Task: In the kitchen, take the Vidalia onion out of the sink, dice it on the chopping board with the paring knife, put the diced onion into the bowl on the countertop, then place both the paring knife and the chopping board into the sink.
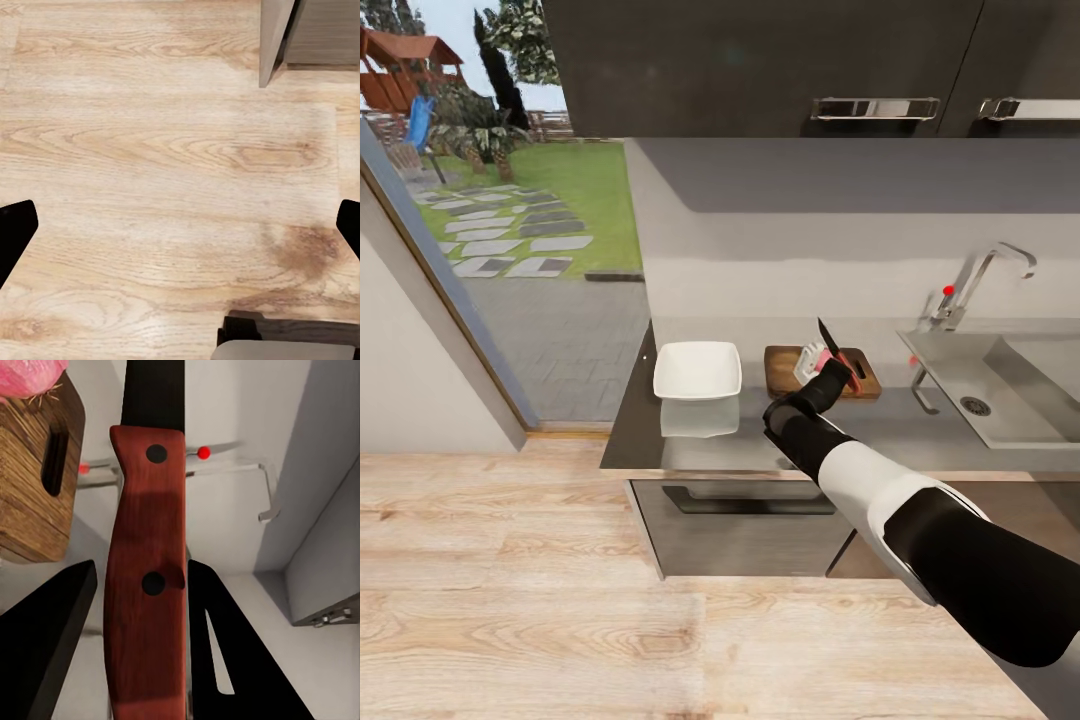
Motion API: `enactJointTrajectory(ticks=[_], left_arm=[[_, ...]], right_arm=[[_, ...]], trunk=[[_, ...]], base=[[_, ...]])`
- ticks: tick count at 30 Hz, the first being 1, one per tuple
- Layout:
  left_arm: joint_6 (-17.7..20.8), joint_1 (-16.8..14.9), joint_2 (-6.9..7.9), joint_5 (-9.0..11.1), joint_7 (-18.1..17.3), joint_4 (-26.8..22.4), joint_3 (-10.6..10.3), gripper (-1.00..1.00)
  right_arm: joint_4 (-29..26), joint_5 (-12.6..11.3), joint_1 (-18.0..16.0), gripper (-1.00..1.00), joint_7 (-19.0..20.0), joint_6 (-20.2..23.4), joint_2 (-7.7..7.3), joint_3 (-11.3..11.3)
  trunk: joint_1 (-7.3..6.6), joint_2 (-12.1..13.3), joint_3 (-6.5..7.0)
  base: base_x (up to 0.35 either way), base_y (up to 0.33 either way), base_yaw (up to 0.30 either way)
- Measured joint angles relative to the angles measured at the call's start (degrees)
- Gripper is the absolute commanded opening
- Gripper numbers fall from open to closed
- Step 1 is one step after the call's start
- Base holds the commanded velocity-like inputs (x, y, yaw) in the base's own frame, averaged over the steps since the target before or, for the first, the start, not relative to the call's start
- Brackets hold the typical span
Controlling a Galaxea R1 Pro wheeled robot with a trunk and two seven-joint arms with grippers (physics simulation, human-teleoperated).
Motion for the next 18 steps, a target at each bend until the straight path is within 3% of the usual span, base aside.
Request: enactJointTrajectory(ticks=[18], left_arm=[[0.0, 0.0, 0.0, 0.0, 0.0, 0.0, 0.0, 1.0]], right_arm=[[1.0, -0.1, 0.0, -1.0, 0.7, -0.1, 0.0, 0.1]], trunk=[[0.0, 0.0, 0.0]], base=[[0.0, 0.0, 0.0]])
